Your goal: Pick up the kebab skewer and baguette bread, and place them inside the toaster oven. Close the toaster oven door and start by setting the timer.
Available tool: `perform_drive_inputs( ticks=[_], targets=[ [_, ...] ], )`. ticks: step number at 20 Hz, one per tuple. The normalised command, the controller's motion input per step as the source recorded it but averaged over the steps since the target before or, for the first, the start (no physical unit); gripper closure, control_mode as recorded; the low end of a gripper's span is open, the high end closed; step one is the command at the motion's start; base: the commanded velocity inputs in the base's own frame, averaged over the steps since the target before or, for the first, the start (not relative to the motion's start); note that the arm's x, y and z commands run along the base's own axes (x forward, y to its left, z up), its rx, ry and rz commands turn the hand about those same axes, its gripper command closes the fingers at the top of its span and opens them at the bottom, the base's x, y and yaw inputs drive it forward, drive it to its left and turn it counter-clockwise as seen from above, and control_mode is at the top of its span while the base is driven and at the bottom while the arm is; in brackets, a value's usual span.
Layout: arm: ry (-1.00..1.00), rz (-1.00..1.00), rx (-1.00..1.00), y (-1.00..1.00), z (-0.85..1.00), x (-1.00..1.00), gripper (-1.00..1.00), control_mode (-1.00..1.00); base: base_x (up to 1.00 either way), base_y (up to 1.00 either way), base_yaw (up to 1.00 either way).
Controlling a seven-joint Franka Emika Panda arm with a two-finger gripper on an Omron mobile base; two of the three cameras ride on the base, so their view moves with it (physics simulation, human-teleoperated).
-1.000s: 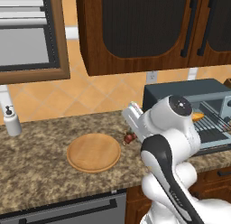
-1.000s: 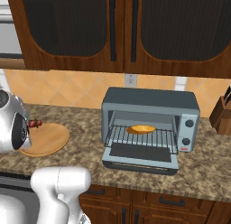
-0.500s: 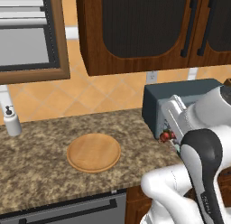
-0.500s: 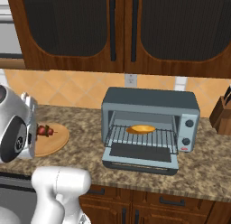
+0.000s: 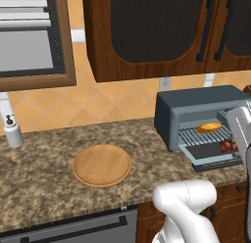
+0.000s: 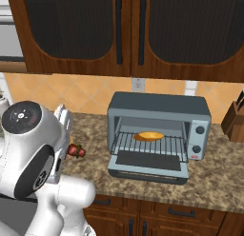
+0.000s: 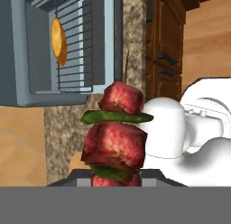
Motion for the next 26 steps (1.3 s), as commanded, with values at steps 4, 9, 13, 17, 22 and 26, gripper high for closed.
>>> perform_drive_inputs(
  ticks=[4, 9, 13, 17, 22, 26],
  targets=[
    [-0.06, -0.08, 0.05, -0.82, 0.0, -0.01, 1.0, -1.0, 0.0, 0.0, 0.0],
    [-0.01, 0.0, 0.0, -0.53, -0.05, 0.12, 1.0, -1.0, 0.0, 0.0, 0.0],
    [0.0, 0.0, 0.0, -0.34, -0.11, 0.23, 1.0, -1.0, 0.0, 0.0, 0.0],
    [0.0, 0.0, 0.0, -0.16, -0.06, 0.29, 1.0, -1.0, 0.0, 0.0, 0.0],
    [0.0, 0.0, 0.0, 0.0, -0.14, 0.3, 1.0, -1.0, 0.0, 0.0, 0.0],
    [0.0, 0.0, 0.0, -0.14, -0.28, 0.17, 1.0, -1.0, 0.0, 0.0, 0.0]
  ],
)
